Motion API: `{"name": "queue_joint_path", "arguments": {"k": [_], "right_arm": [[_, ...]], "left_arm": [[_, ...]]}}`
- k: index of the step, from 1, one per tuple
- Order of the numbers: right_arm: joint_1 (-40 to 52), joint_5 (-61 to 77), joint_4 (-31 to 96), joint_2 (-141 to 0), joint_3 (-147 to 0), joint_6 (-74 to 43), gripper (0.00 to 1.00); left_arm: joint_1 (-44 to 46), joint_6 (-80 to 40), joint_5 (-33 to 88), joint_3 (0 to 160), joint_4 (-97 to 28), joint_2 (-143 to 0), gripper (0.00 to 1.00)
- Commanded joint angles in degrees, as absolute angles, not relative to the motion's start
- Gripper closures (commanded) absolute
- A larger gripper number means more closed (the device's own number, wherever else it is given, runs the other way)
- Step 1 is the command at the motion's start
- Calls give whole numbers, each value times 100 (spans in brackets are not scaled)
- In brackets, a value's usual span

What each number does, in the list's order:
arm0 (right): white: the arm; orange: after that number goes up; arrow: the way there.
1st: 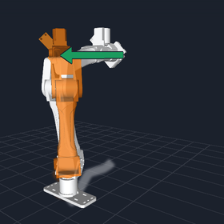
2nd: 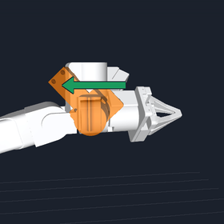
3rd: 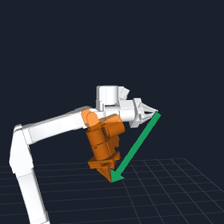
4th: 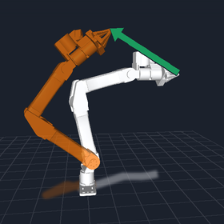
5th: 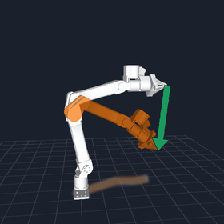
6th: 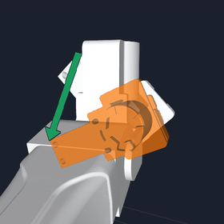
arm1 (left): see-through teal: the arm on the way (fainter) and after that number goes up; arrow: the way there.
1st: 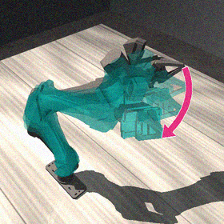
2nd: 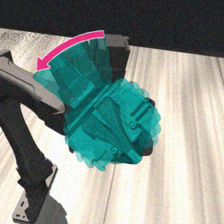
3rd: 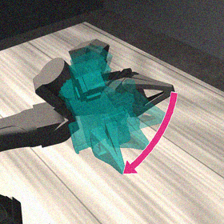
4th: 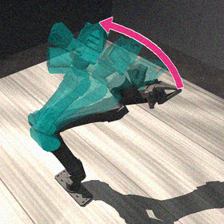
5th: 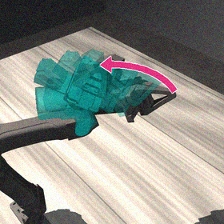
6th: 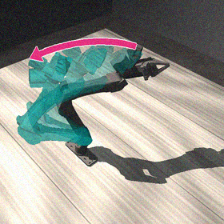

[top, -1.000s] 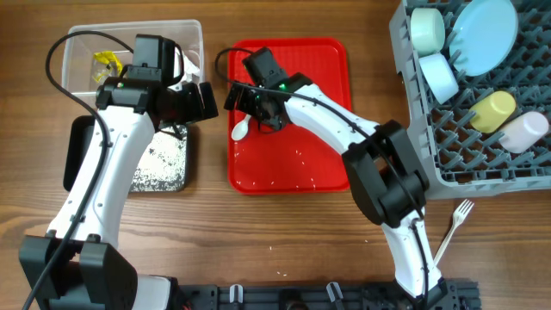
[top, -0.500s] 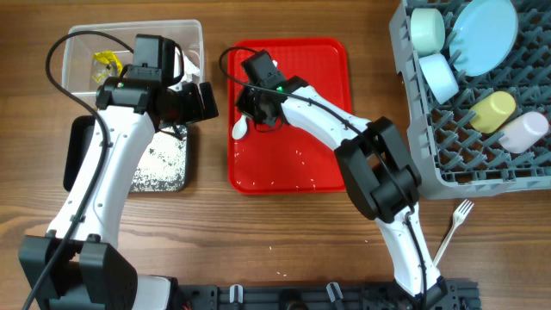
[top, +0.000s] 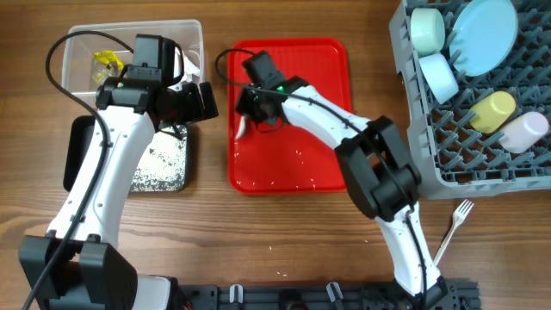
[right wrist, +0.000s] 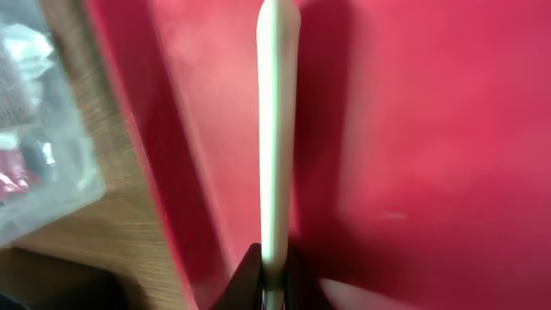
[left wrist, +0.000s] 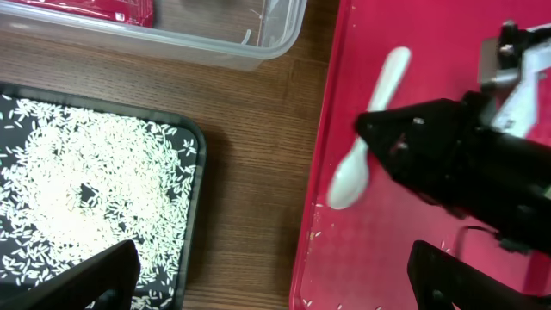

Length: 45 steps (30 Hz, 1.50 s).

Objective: Sort waste into correct bins and load items into the dishwasher rack
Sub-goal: 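Carry the white spoon to the rack and insert it into the slots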

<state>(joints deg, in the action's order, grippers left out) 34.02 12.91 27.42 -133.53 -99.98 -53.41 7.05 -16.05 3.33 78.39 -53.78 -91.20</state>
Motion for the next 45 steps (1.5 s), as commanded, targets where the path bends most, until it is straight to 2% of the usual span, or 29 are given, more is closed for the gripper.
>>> {"name": "queue_joint_path", "arguments": {"k": [1,4,8,13,18,25,30,34,36,38,39,45], "right_arm": [[2827,1133,3395,-12573,-10007,-4707,96],[2436,366,4254,-11775,-10007,-4458,95],[2060,-349,5349,-10833,-10007,-4681,96],[967,-523,6663,-9566,-10005,-4799,96],[-272,-928,7592,-9094,-9767,-4814,96],[-1988,-945,7155,-9008,-8372,-4757,96],[-2587,-873,6661,-9011,-7762,-4827,96],[-2665,-880,6578,-9011,-7649,-4816,95],[-2665,-878,6578,-9011,-7649,-4799,86],[-2665,-878,6587,-9011,-7649,-4797,70],[-2665,-878,6602,-9011,-7649,-4797,66],[-2665,-851,6615,-9011,-7649,-4799,64]], "left_arm": [[690,-1680,399,7865,-5365,-9153,0],[690,-1680,399,7865,-5365,-9153,0],[690,-1680,399,7865,-5365,-9153,0],[690,-1680,399,7865,-5365,-9153,0],[690,-1680,399,7865,-5365,-9153,0],[690,-1680,399,7865,-5365,-9153,0],[690,-1680,399,7865,-5365,-9153,0],[690,-1680,399,7865,-5365,-9153,0],[690,-1678,399,7865,-5365,-9153,0],[690,-1680,399,7865,-5365,-9153,0],[690,-1680,399,7865,-5365,-9153,0],[690,-1680,399,7865,-5365,-9153,0]]}}
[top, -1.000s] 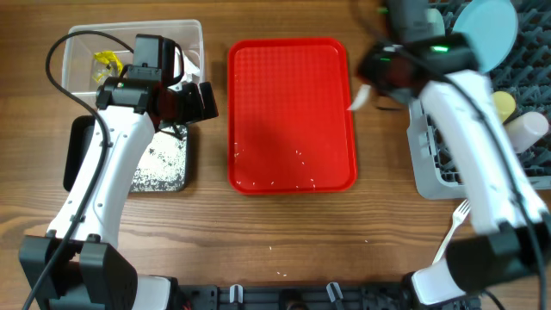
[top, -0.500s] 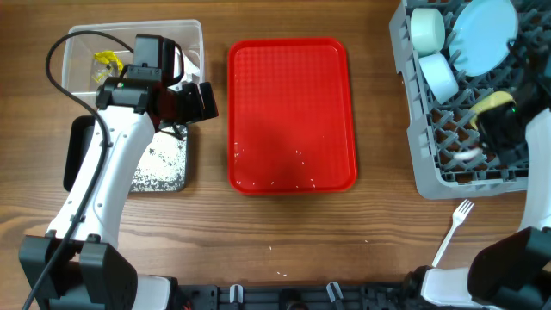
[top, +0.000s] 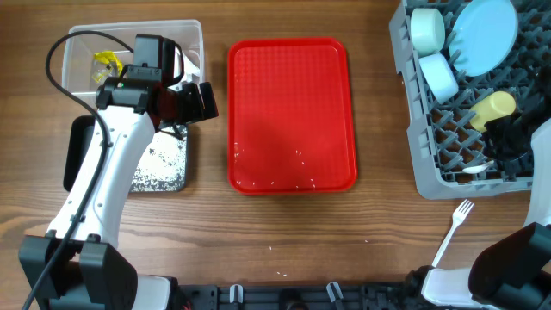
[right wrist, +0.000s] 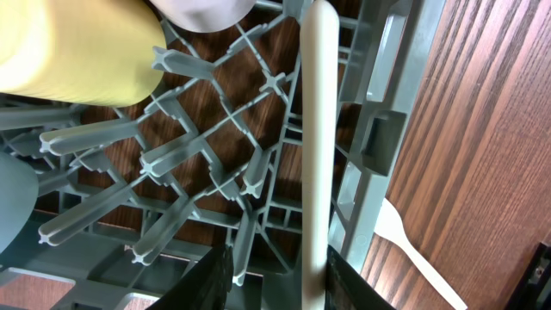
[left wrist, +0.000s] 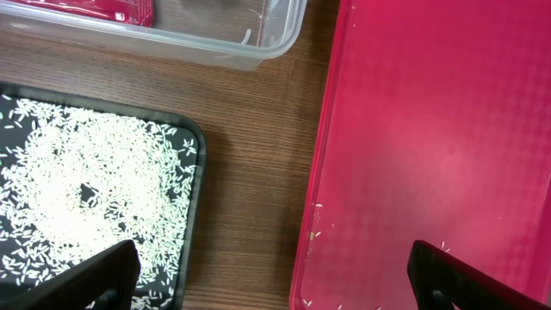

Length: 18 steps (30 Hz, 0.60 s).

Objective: Sort waste into correct bins and load items into the dishwasher rack
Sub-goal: 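Carry the white spoon to the rack and insert it into the slots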

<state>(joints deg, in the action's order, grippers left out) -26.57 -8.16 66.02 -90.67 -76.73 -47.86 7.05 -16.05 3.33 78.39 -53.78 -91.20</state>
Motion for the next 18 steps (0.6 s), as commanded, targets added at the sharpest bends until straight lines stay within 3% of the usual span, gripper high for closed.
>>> {"name": "queue_joint_path", "arguments": {"k": [1,3,4,12,18], "right_arm": [[-2665,-851,6606,-9011,-7649,-4797,46],[-2665,-854,6602,-9011,-7649,-4794,21],[-2665,-854,6602,-9011,-7649,-4792,13],[-2665,-823,6558,-9011,-7649,-4576,11],[-2665,1,6497,-9000,-7649,-3487,11]], "left_arm": [[690,-1680,399,7865,-5365,-9153,0],[690,-1680,399,7865,-5365,-9153,0],[690,-1680,399,7865,-5365,-9153,0],[690,-1680,399,7865,-5365,-9153,0],[690,-1680,399,7865,-5365,-9153,0]]}}
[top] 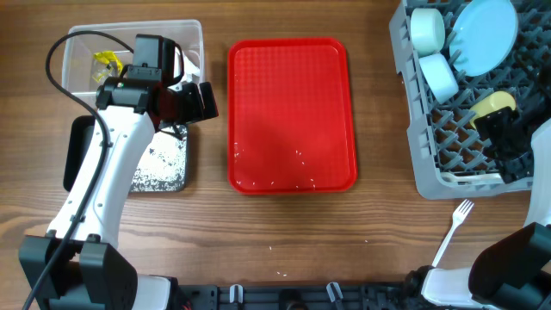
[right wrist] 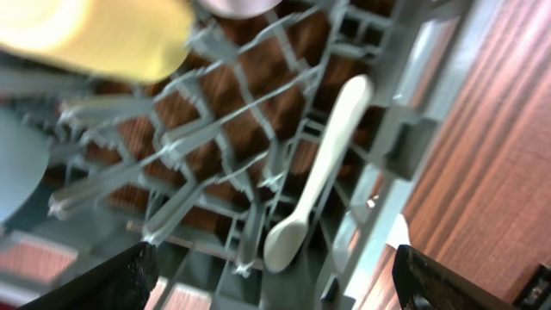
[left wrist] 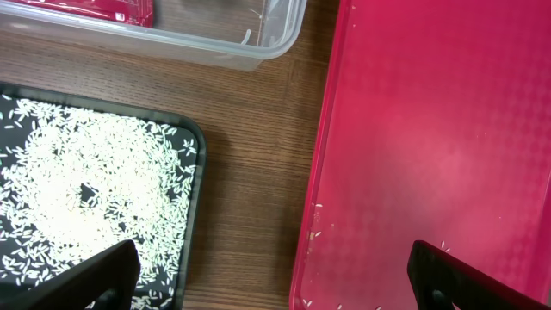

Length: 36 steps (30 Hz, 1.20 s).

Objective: Sort waste into correct bins and load items into the dishwasher rack
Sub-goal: 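Carry the white spoon to the rack and insert it into the slots, then release the spoon and withdraw the right gripper from the rack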

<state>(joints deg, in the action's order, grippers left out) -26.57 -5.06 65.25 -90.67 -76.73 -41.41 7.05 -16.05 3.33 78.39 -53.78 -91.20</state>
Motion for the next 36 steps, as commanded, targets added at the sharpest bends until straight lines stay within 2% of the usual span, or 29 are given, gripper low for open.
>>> {"name": "queue_joint_path", "arguments": {"k": [1,6,12,16,20,23,30,31,34,36], "right_arm": [[-2665,185,6493,-8969,-7649,-3275,12],[-2663,543,6670,-8357,-7649,-2394,18],[-2652,482,7338,-7240,-7638,-1944,14],[-2652,537,7688,-7070,-7638,-1660,11],[-2596,1719,7741,-7105,-7636,-609,10],[-2309,2110,7640,-7102,-7638,-178,9],[-1382,1767,7404,-6552,-7719,-156,10],[-1369,1850,7411,-6410,-7743,-165,0],[-1367,2578,7393,-5802,-7802,-235,0],[-1367,2600,7159,-5371,-7800,-1730,0]], "left_arm": [[690,-1680,399,7865,-5365,-9153,0],[690,-1680,399,7865,-5365,-9153,0],[690,-1680,399,7865,-5365,-9153,0],[690,-1680,399,7865,-5365,-9153,0],[690,-1680,399,7865,-5365,-9153,0],[690,-1680,399,7865,-5365,-9153,0],[690,-1680,399,7865,-5365,-9153,0],[690,-1680,399,7865,-5365,-9153,0],[690,-1680,399,7865,-5365,-9153,0],[690,-1678,399,7865,-5365,-9153,0]]}}
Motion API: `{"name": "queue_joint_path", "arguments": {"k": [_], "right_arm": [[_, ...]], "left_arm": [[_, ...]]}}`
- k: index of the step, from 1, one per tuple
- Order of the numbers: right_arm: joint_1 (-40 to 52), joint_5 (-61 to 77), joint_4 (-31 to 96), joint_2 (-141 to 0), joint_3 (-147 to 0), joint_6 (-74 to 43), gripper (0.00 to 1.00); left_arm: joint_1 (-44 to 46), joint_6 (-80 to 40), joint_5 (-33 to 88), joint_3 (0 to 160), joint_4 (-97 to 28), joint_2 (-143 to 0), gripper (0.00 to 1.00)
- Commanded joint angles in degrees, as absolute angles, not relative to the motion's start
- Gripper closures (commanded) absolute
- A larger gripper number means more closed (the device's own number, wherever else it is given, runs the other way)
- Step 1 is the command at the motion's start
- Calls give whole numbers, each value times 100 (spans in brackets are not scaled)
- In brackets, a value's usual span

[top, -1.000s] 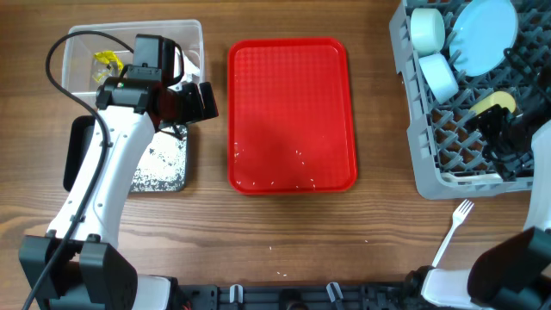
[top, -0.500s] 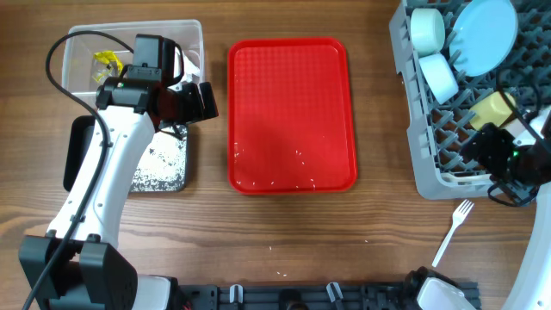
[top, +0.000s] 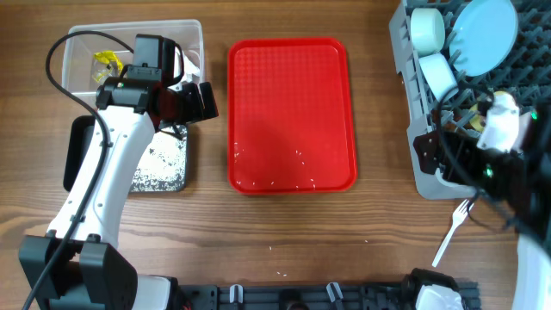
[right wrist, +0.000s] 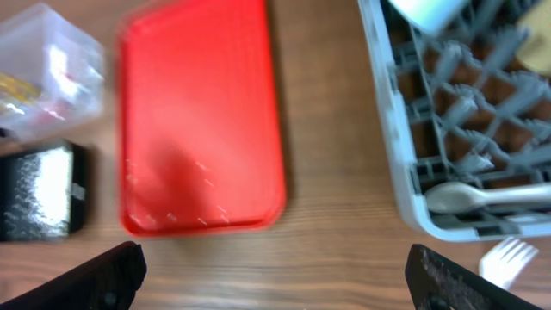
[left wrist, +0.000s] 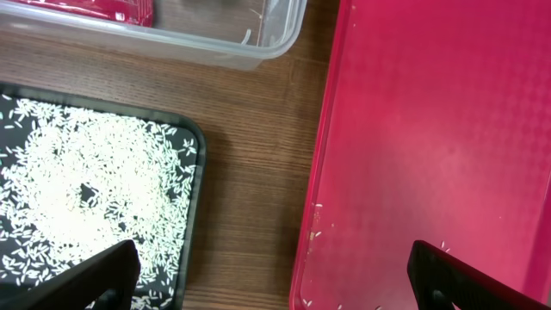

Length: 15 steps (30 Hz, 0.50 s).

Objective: Sort waste into correct bins and load items into the dishwasher rack
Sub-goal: 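Release the spoon and withdraw the right gripper from the rack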

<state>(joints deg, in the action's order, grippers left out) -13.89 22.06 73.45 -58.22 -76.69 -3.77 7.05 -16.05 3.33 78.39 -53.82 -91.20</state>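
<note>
A white spoon (right wrist: 486, 196) lies in the front row of the grey dishwasher rack (right wrist: 389, 138). My right gripper (right wrist: 275, 293) is open and empty, high above the table by the rack's front left corner. A white fork (top: 454, 226) lies on the wood in front of the rack. The red tray (top: 291, 112) holds only a few rice grains. My left gripper (left wrist: 269, 288) is open and empty over the gap between the black rice tray (left wrist: 95, 198) and the red tray.
A clear bin (top: 86, 47) with wrappers stands at the back left. The rack also holds a cyan plate (top: 484, 30) and two pale bowls (top: 428, 27). My right arm hides part of the rack in the overhead view.
My right gripper, then open low over the rack with the spoon lying below it, is now far higher and nearer the rack's front left corner. The left arm has not moved.
My right gripper was shut on the white spoon over the red tray. Then it held the spoon down in the rack at the right. Then it was open with the spoon lying in the rack, and now it is raised well above it.
</note>
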Motion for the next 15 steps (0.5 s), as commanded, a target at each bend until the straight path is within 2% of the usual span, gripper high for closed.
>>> {"name": "queue_joint_path", "arguments": {"k": [1,3,6,7,13,15], "right_arm": [[-1367,2576,7161,-5251,-7800,-2646,0],[-1367,2421,7260,-5092,-7800,-3968,0],[-1367,2399,7437,-5085,-7800,-4036,0],[-1350,2392,7408,-5089,-7797,-3771,0],[-735,2353,5843,-4888,-7524,-178,0],[-530,2320,5245,-4517,-6973,309,0]], "left_arm": [[690,-1680,399,7865,-5365,-9153,0],[690,-1680,399,7865,-5365,-9153,0],[690,-1680,399,7865,-5365,-9153,0],[690,-1680,399,7865,-5365,-9153,0],[690,-1680,399,7865,-5365,-9153,0],[690,-1680,399,7865,-5365,-9153,0]]}}
